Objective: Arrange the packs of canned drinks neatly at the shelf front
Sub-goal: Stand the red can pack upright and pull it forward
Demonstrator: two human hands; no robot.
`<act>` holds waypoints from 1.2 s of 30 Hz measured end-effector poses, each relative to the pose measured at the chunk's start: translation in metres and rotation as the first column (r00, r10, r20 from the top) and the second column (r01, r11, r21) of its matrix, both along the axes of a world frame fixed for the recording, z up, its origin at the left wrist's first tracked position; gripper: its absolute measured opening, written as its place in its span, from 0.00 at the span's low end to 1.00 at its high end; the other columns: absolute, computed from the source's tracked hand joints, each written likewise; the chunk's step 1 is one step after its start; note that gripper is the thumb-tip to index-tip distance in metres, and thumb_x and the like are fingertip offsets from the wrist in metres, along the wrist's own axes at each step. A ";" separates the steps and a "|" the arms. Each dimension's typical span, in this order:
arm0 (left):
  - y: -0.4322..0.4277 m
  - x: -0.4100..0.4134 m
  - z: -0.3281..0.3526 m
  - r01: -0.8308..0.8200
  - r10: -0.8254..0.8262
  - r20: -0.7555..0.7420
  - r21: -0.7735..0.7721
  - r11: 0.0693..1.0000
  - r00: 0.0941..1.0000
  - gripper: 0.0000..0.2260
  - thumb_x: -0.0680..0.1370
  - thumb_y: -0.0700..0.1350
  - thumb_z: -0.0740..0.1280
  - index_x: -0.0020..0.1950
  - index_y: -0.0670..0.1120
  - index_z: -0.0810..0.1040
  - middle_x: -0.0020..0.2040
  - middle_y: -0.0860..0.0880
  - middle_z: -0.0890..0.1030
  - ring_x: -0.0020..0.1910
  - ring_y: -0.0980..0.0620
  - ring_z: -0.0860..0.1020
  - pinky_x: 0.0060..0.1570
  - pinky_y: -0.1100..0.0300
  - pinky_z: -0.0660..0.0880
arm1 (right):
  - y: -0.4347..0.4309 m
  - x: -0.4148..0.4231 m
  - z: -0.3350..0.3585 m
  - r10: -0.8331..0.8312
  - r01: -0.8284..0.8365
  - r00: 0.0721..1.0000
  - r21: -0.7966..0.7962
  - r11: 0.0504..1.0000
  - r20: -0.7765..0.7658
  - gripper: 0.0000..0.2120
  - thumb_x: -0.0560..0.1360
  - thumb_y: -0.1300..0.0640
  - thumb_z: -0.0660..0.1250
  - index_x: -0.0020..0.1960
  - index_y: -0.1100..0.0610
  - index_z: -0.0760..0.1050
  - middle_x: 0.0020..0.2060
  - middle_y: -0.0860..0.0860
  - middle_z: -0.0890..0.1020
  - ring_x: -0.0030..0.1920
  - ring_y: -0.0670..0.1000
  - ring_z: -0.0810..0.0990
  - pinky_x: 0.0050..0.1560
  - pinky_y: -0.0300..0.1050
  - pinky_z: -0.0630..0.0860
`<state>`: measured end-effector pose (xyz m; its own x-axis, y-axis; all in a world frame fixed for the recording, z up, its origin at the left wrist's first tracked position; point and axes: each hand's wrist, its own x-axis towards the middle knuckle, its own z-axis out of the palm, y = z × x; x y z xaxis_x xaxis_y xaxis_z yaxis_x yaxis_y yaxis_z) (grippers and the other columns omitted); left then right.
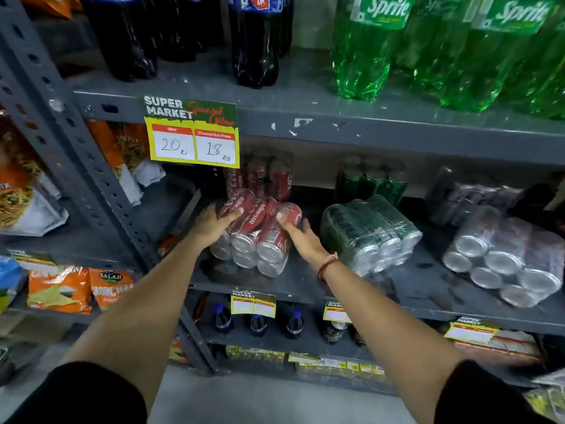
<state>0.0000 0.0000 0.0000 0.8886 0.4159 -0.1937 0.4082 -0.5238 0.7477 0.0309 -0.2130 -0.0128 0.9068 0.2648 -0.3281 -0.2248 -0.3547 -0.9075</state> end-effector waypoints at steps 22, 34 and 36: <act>-0.008 -0.045 -0.041 0.061 0.096 0.399 -0.364 0.929 0.912 0.35 0.68 0.41 0.76 0.70 0.43 0.64 0.58 0.53 0.79 0.53 0.65 0.79 0.52 0.69 0.77 | -0.012 0.002 -0.026 0.142 -0.169 0.945 0.068 0.983 0.296 0.53 0.63 0.63 0.78 0.76 0.47 0.48 0.61 0.48 0.78 0.61 0.45 0.77 0.63 0.47 0.73; -0.026 -0.065 -0.049 -0.072 0.201 0.395 -0.317 0.946 0.896 0.32 0.69 0.37 0.75 0.70 0.40 0.65 0.68 0.42 0.74 0.64 0.52 0.74 0.63 0.58 0.71 | -0.012 -0.021 -0.013 0.068 -0.140 0.926 0.169 0.976 0.373 0.42 0.68 0.52 0.75 0.73 0.47 0.54 0.71 0.49 0.68 0.69 0.44 0.68 0.69 0.41 0.67; -0.045 -0.076 -0.048 -0.199 0.370 0.409 -0.402 0.894 0.834 0.29 0.72 0.35 0.71 0.71 0.40 0.65 0.69 0.42 0.72 0.67 0.48 0.73 0.62 0.59 0.70 | -0.007 -0.017 0.002 -0.121 0.021 0.951 0.333 0.943 0.284 0.36 0.74 0.49 0.68 0.76 0.54 0.53 0.74 0.52 0.62 0.72 0.48 0.64 0.70 0.44 0.63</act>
